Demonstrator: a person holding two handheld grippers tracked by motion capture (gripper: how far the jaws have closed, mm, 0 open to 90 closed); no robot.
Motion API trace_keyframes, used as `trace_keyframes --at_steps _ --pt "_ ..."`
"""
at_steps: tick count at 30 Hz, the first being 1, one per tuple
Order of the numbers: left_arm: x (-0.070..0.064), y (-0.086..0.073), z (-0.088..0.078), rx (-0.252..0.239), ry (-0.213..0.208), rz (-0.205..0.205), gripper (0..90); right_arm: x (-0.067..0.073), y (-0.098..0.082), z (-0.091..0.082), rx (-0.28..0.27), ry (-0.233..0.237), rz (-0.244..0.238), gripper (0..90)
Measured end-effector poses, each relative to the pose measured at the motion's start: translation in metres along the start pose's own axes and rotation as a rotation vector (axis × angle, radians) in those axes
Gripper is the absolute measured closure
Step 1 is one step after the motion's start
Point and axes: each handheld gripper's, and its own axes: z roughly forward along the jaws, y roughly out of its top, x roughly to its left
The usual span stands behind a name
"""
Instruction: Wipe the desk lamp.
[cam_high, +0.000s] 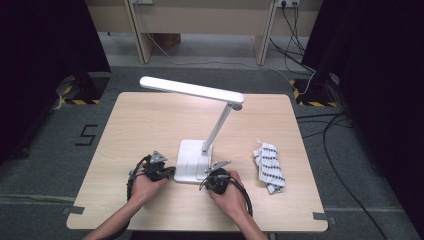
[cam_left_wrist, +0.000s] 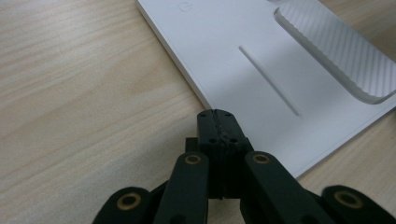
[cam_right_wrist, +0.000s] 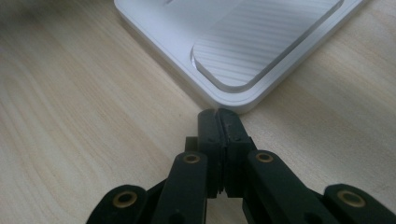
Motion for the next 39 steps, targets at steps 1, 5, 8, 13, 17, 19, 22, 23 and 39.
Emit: trace_keyframes --at_steps 1,5,8,13,17,19,22,23,39 --pt "0.0 0.0 0.0 0.0 -0.002 0.001 89.7 -0.001 0.0 0.0 0.0 -0.002 -0.001 89.0" --pt "-0.002 0.0 0.0 0.003 -0.003 0.003 89.7 -0.002 -0.001 -0.001 0.0 -0.007 0.002 88.7" --pt "-0.003 -0.001 -0.001 0.006 -0.005 0.011 89.7 -0.002 -0.001 -0.001 0.002 -0.011 0.005 88.6" --pt "-0.005 -0.001 -0.001 0.002 -0.007 0.011 89.6 -0.003 -0.002 -0.002 0.0 -0.013 0.006 88.5" --pt "-0.004 -0.002 -0.001 0.001 -0.008 0.009 89.0 -0.003 -0.002 -0.002 -0.003 -0.015 0.008 87.4" --pt "-0.003 -0.002 -0.003 -0.015 -0.007 0.002 87.3 -0.004 -0.002 -0.004 -0.013 -0.017 0.006 85.8" --pt "0.002 -0.002 -0.01 -0.062 -0.003 0.021 84.4 -0.007 -0.004 -0.011 -0.047 -0.043 0.007 82.0" --pt "0.003 -0.003 -0.013 -0.073 0.009 0.022 82.7 -0.009 -0.005 -0.014 -0.058 -0.056 0.008 80.6" --pt "0.02 -0.025 -0.05 -0.183 0.014 0.056 59.9 -0.045 -0.049 -0.06 -0.262 -0.18 0.092 67.1"
